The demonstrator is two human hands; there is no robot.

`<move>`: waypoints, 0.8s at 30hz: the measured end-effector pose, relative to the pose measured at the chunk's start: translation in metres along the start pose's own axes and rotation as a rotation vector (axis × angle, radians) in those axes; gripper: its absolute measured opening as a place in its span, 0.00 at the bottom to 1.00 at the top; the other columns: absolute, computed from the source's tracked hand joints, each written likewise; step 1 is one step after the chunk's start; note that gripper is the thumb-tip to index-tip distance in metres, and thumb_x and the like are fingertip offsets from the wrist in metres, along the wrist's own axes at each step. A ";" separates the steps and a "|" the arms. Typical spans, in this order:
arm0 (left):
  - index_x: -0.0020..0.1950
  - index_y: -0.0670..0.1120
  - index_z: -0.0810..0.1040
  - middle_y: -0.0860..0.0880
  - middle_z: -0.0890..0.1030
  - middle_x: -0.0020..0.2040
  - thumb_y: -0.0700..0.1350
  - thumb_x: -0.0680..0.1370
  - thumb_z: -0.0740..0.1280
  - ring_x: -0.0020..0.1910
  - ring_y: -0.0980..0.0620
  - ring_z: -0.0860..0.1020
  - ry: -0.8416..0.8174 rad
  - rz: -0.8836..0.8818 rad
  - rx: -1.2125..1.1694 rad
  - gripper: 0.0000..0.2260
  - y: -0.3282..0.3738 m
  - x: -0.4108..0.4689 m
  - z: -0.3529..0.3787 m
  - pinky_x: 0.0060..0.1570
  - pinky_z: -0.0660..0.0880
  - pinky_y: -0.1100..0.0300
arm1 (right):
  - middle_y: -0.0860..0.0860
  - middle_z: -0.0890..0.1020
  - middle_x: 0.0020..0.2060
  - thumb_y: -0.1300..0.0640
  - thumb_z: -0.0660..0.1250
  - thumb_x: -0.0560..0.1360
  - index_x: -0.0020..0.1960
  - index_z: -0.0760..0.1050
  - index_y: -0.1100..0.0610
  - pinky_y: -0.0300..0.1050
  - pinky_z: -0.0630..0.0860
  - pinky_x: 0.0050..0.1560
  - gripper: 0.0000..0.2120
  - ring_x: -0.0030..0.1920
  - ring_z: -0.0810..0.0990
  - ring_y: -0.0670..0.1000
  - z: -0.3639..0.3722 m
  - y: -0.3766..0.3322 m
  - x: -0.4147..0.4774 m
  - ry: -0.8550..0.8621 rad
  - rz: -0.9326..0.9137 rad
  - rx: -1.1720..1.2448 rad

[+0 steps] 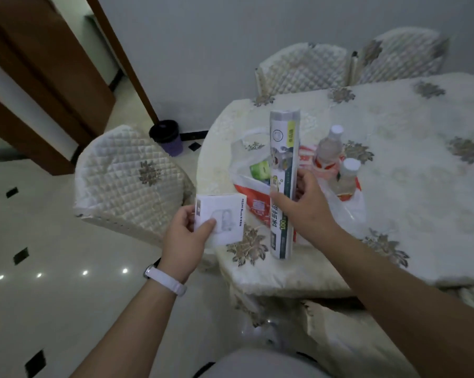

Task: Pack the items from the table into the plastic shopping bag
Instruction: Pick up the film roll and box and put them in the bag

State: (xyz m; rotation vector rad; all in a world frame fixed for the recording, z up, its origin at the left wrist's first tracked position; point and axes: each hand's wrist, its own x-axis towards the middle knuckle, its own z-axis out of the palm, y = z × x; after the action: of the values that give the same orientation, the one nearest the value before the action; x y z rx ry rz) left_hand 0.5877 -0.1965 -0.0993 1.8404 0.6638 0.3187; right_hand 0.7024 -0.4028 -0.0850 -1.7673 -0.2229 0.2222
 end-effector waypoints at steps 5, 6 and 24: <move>0.56 0.51 0.76 0.52 0.82 0.48 0.42 0.76 0.71 0.47 0.56 0.81 -0.131 0.135 0.013 0.10 0.023 0.060 0.042 0.48 0.78 0.55 | 0.40 0.80 0.49 0.54 0.74 0.73 0.60 0.67 0.45 0.37 0.77 0.49 0.21 0.48 0.80 0.35 -0.046 -0.005 0.021 0.212 -0.038 -0.021; 0.55 0.51 0.76 0.54 0.81 0.48 0.42 0.76 0.70 0.45 0.60 0.80 -0.154 0.173 0.023 0.10 0.028 0.071 0.051 0.46 0.77 0.58 | 0.39 0.80 0.49 0.54 0.74 0.73 0.60 0.67 0.45 0.36 0.77 0.48 0.21 0.48 0.79 0.34 -0.054 -0.005 0.023 0.251 -0.039 -0.035; 0.56 0.53 0.74 0.56 0.79 0.51 0.40 0.76 0.67 0.50 0.54 0.77 -0.691 0.437 0.188 0.12 0.022 0.222 0.135 0.49 0.72 0.64 | 0.40 0.74 0.52 0.46 0.72 0.73 0.67 0.65 0.47 0.41 0.74 0.48 0.27 0.49 0.74 0.43 -0.056 -0.003 0.076 0.343 0.068 -0.539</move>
State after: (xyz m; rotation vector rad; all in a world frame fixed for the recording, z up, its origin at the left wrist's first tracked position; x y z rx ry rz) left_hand 0.8424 -0.1774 -0.1492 2.0938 -0.1945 -0.1139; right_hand 0.7906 -0.4344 -0.0727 -2.3134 0.0332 -0.1086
